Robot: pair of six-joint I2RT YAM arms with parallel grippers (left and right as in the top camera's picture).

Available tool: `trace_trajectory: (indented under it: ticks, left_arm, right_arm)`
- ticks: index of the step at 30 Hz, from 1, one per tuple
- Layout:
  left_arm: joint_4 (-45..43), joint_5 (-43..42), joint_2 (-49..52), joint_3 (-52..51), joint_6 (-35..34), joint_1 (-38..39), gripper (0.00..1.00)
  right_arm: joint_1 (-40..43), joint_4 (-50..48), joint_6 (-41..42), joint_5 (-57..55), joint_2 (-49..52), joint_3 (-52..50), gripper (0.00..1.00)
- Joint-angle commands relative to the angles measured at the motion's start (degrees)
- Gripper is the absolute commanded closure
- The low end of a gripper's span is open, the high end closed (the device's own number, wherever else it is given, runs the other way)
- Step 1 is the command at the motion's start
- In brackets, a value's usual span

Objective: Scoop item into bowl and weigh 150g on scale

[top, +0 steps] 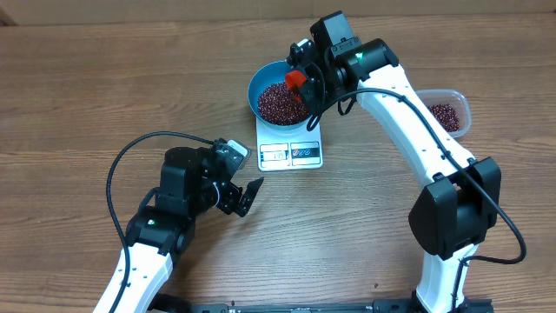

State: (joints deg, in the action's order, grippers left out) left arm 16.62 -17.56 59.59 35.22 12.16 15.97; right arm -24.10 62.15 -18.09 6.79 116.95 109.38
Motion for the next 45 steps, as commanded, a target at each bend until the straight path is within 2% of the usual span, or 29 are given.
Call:
trace_trajectory:
  ticks: [1,13,16,21,34,45]
  left_arm:
    - [-0.13,0.15,0.39,0.02,-0.61,-0.2,0.0]
    - [-0.13,0.15,0.39,0.02,-0.61,-0.2,0.0]
    - [-0.13,0.15,0.39,0.02,-0.61,-0.2,0.0]
    - [-0.13,0.15,0.39,0.02,-0.61,-0.2,0.0]
    - [-0.13,0.15,0.39,0.02,-0.61,-0.2,0.0]
    - [-0.13,0.15,0.39,0.02,-0.61,-0.2,0.0]
  right_arm:
    - [-0.04,-0.35,-1.16,-1.4,-1.88,1.38,0.96]
    - [-0.04,-0.7,-2.32,-0.35,-1.88,1.38,0.96]
    - [0.09,-0.26,-1.16,7.34,-1.88,1.38,0.96]
    - [0.87,0.81,3.06,13.88,-1.88,1.38,0.96]
    - [8.35,1.73,3.32,32.04,-1.88,1.38,0.96]
    - [13.42,2.97,3.02,39.65,-2.51,1.38,0.96]
